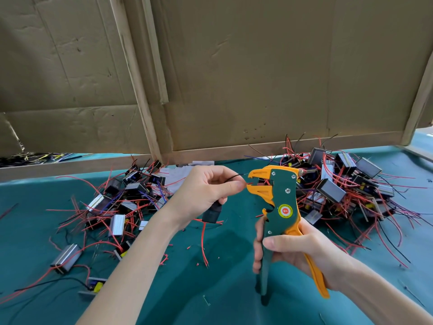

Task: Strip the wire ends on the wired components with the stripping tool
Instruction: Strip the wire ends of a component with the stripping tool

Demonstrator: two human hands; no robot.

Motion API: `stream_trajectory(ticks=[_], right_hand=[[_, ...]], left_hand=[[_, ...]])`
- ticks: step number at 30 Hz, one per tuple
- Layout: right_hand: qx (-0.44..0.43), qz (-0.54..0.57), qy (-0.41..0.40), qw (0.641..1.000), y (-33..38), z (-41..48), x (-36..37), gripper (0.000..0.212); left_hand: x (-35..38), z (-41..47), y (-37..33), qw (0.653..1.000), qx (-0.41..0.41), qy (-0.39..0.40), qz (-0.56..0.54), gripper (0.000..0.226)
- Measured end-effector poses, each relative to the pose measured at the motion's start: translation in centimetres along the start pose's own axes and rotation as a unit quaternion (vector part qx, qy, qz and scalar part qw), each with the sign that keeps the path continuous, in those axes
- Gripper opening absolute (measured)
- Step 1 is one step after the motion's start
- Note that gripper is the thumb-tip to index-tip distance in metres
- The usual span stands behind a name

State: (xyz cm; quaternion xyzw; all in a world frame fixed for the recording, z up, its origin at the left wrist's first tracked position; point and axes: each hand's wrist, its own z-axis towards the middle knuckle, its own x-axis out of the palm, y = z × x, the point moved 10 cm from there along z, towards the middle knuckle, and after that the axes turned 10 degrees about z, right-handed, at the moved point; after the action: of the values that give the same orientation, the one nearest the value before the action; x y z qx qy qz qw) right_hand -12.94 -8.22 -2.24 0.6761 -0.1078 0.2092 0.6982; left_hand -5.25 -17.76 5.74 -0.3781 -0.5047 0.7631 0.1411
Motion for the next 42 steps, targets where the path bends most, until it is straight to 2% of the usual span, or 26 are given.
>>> stream_trajectory(ticks=[3,7,11,16,21,30,37,42], right_hand=[[0.007,-0.011,-0.002,1.0,0.0,0.0,0.0,0.026],[0.013,-0.049,-0.026,0.998,0.0,-0.4,-0.2,0.018],[0.023,-0.068,-0.049,0.996,-0.2,-0.8,-0.1,0.024],[-0.028,-0.046,-0.178,0.983,-1.1,-0.9,-2.0,0.033],[-0.008,0.074,-0.087,0.993,-1.3,0.2,-0.9,0.021],[0.014,0.037,-0.064,0.997,-1.8,0.8,-2.1,0.033],[0.019,0.027,-0.06,0.998,-1.6,0.8,-1.8,0.031],[0.023,0.022,-0.051,0.998,-1.3,0.6,-1.2,0.023]], left_hand=[[-0.1,-0.1,-0.2,1.0,0.002,0.016,0.014,0.011],[-0.2,-0.3,-0.3,0.999,0.008,0.027,0.036,0.009],[-0.2,-0.5,-0.4,0.998,0.014,0.042,0.044,0.006],[0.5,0.2,0.7,0.999,0.019,0.028,0.017,0.011],[1.9,0.6,2.8,1.0,0.016,0.022,0.002,0.021],[1.1,0.9,4.0,0.997,0.002,-0.015,0.08,0.033],[-0.4,1.0,2.0,0.997,0.042,-0.065,0.0,0.018],[-0.1,0.9,1.8,0.998,0.033,-0.048,0.006,0.009]])
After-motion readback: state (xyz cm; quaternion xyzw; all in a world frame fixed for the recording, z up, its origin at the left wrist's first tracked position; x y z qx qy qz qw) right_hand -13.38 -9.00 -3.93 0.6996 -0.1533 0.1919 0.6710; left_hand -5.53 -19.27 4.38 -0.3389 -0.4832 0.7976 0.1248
